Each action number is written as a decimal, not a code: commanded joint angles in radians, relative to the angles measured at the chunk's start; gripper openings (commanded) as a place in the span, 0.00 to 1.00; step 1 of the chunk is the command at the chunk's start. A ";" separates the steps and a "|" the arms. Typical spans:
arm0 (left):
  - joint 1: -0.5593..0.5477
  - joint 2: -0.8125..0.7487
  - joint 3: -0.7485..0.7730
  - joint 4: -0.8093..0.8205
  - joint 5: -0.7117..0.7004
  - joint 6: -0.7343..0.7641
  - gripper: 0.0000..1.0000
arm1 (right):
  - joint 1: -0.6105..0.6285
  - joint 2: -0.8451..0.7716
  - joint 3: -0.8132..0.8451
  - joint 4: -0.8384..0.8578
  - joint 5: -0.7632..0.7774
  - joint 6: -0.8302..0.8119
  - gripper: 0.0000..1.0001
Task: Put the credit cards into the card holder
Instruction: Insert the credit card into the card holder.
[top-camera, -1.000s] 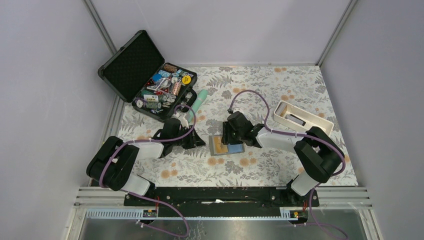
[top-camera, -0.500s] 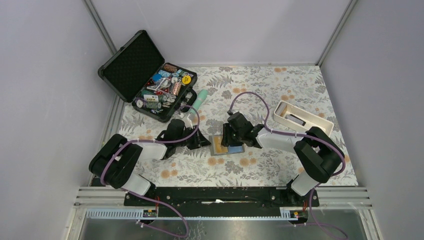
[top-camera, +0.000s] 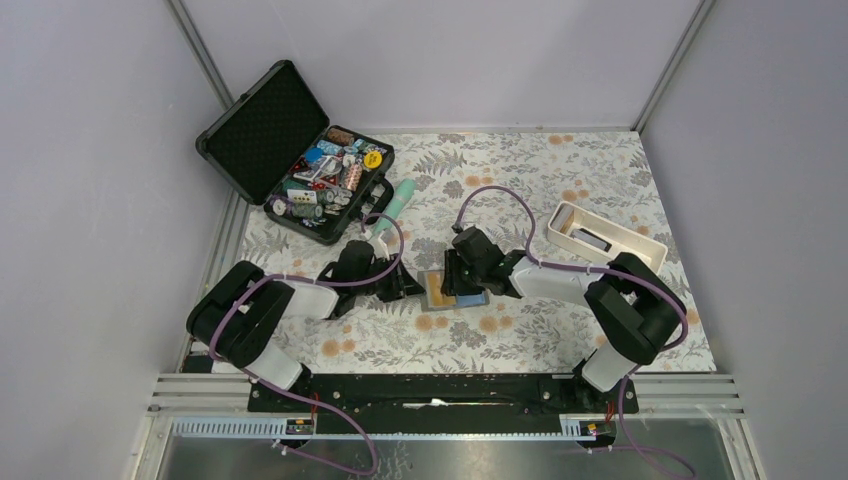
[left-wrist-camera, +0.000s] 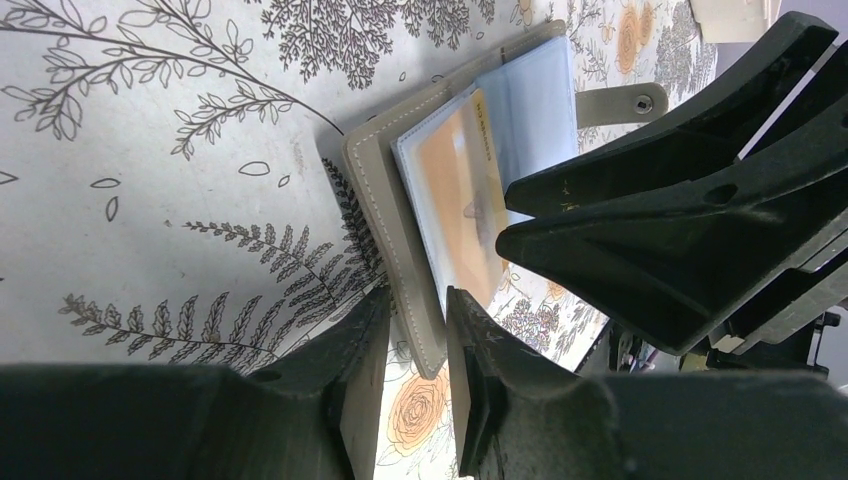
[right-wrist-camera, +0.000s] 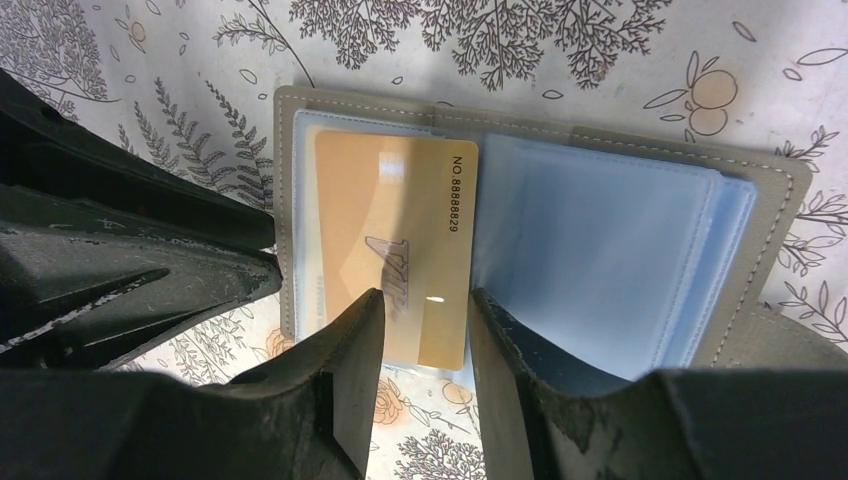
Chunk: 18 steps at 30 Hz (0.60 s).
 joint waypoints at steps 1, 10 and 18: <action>-0.007 0.008 -0.001 0.042 -0.010 -0.001 0.29 | 0.019 0.025 0.015 -0.015 0.006 0.006 0.43; -0.015 0.023 -0.002 0.043 -0.014 0.003 0.28 | 0.031 0.040 0.027 -0.006 -0.016 0.023 0.44; -0.015 0.033 -0.006 0.056 -0.010 0.002 0.27 | 0.032 0.048 0.023 0.053 -0.062 0.055 0.44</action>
